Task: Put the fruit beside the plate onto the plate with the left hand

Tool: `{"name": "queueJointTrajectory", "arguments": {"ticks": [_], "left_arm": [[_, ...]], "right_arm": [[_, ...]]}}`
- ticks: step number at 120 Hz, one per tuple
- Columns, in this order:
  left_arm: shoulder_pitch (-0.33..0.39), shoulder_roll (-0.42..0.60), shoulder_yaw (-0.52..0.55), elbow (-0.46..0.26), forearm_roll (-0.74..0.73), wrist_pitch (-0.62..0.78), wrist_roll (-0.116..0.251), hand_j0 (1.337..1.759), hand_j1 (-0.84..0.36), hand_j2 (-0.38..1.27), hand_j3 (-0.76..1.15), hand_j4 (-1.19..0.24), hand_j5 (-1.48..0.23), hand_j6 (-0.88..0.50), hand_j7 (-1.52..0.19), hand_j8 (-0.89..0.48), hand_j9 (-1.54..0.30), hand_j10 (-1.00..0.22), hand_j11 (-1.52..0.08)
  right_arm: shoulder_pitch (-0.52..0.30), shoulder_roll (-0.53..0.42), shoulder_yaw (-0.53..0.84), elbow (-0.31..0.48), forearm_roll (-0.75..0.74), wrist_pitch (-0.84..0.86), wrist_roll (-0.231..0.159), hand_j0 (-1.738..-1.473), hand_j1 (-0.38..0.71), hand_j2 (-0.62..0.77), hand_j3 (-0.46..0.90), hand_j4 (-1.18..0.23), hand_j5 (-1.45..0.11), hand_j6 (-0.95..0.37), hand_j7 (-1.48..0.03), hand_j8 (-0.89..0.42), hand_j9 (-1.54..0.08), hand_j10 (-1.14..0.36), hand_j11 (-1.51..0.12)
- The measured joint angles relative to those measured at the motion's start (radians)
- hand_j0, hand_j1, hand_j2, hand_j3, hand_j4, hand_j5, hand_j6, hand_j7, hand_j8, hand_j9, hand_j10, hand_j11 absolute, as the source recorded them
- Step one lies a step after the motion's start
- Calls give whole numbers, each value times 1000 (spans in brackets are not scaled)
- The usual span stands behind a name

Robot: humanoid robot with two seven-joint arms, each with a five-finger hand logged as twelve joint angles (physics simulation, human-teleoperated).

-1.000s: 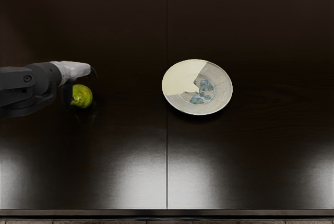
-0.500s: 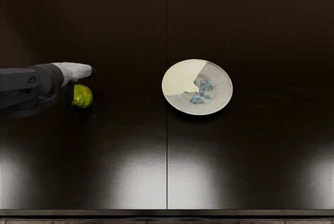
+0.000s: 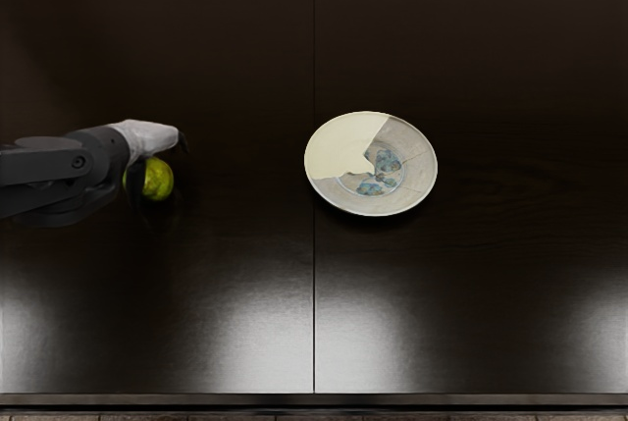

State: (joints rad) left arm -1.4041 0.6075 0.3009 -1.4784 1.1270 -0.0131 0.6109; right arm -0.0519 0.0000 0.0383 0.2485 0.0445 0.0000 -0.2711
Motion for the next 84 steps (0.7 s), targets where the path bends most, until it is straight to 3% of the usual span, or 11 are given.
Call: {"name": "queueJointTrajectory", "arguments": {"ticks": [84], "left_arm": [[25, -15, 13, 30, 16, 14, 0, 1658, -2, 79, 0, -259, -339, -261, -338, -261, -338, -261, -337]], "right_arm": [[-1, 0, 0, 0, 0, 0, 0, -1658, -314, -6, 0, -29, -38, -29, -38, -29, -38, -29, -38]]}}
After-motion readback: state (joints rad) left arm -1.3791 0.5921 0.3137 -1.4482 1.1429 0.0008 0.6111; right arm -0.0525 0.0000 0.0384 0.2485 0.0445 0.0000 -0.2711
